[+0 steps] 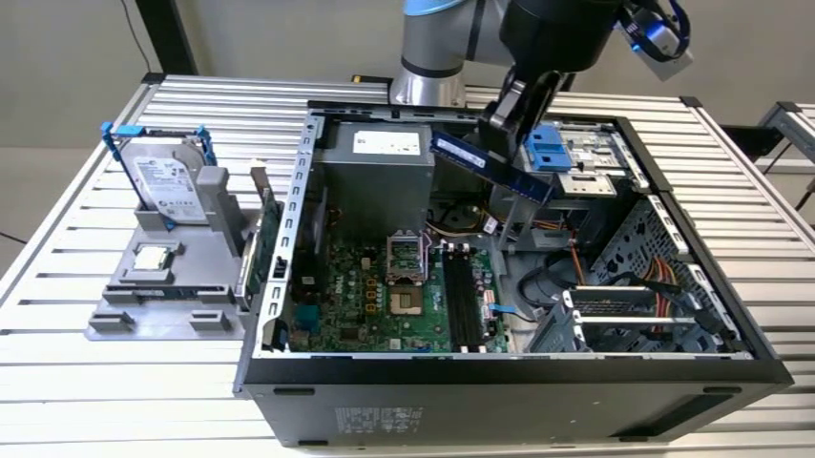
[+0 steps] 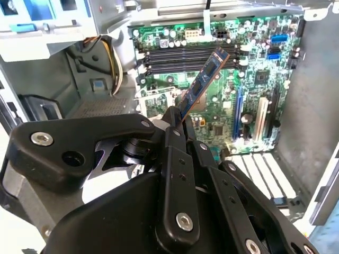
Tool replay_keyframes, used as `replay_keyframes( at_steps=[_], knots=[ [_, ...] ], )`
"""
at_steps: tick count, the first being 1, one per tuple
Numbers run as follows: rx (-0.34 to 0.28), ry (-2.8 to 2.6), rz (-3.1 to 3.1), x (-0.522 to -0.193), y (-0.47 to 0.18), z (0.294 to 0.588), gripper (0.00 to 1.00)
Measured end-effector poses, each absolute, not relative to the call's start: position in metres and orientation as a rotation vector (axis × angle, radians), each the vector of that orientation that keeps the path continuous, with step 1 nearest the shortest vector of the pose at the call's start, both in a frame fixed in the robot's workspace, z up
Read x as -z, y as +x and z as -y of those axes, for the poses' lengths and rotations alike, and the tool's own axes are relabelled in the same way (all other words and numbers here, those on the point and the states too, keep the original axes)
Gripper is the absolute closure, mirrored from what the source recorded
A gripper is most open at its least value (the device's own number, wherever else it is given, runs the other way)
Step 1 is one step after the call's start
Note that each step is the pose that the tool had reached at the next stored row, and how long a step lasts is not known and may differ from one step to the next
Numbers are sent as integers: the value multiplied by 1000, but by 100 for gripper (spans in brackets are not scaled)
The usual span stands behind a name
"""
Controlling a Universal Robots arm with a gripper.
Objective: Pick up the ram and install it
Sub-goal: 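Insert the ram into the slot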
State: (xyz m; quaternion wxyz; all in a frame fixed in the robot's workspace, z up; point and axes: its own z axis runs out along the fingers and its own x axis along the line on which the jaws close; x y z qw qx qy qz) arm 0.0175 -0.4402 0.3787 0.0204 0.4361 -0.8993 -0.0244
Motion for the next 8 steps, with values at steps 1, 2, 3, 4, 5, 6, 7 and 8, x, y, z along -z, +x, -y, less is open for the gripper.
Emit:
replay_keyframes(
  at_steps=[1,2,3,4,5,6,7,8],
  knots=[
    [76,1336,2798,-379,17,440,100],
    [76,1319,2806,-379,17,440,100],
    [77,1302,2814,-379,17,440,100],
    [77,1285,2822,-379,17,440,100],
    [78,1269,2830,-379,17,440,100],
    [78,1252,2837,-379,17,440,100],
    [78,1235,2845,-379,17,440,100],
    [79,1218,2853,-379,17,440,100]
  ],
)
